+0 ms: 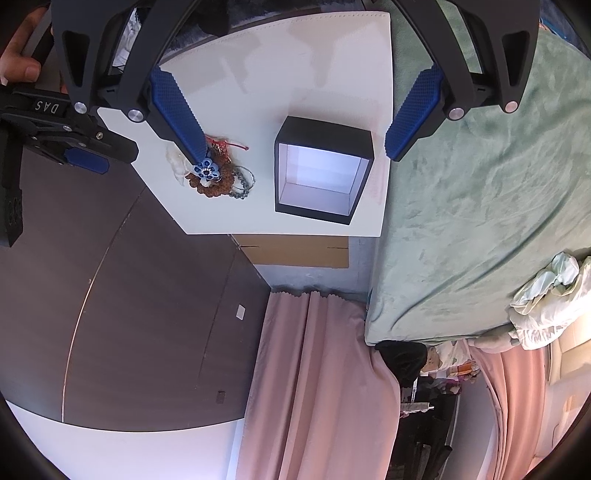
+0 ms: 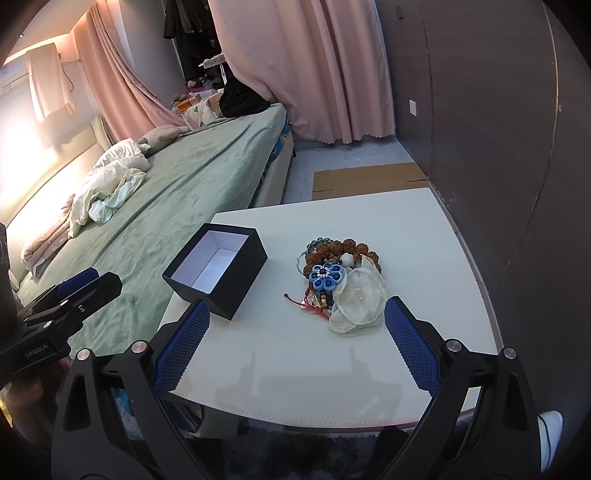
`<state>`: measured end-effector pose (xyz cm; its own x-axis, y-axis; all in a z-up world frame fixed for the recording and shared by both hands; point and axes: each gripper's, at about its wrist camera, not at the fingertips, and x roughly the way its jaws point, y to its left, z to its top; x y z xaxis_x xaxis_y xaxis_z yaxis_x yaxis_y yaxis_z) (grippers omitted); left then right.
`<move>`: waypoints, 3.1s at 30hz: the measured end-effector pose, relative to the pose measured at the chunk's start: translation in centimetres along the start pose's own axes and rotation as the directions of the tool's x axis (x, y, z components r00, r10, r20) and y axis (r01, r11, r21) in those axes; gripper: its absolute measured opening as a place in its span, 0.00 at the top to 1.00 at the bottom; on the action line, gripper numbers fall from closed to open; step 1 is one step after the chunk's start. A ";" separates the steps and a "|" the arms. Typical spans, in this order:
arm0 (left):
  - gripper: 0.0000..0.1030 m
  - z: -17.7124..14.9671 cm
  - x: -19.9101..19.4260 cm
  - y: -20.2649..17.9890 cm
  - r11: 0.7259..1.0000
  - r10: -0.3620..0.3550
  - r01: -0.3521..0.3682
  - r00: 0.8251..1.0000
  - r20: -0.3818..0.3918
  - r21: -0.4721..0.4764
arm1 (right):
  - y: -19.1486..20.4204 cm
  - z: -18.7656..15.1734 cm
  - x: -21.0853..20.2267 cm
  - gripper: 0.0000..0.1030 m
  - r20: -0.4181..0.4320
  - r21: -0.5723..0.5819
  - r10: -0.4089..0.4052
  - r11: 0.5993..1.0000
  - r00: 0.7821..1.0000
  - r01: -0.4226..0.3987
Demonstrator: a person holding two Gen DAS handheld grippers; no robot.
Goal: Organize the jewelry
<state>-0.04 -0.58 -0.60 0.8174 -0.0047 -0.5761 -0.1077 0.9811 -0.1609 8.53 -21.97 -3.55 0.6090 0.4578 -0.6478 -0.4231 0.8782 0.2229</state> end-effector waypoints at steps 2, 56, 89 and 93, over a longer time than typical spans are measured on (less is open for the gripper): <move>0.09 0.0 0.0 0.0 1.000 -0.001 0.001 1.000 0.001 0.000 | 0.0 0.0 0.0 0.08 0.000 0.001 -0.001 1.000 1.000 0.001; 0.38 2.9 15.4 -6.0 0.980 -0.187 0.197 0.958 -0.218 0.028 | -10.5 1.2 12.3 0.97 -0.260 0.534 0.171 0.845 0.950 -0.006; 0.71 -0.3 20.3 -10.3 0.971 -0.197 0.230 0.927 -0.318 0.069 | -13.2 4.0 7.0 0.97 -0.059 0.579 0.063 0.815 0.996 -0.017; 0.87 0.2 19.5 -9.4 0.970 -0.208 0.235 0.929 -0.305 0.055 | -12.7 3.9 7.2 0.97 -0.061 0.571 0.070 0.821 0.996 -0.022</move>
<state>17.07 -9.90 -10.19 0.6095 -0.2674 -0.7463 0.1187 0.9616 -0.2476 20.95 -29.25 -8.21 0.5359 0.5085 -0.6739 0.0222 0.7895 0.6134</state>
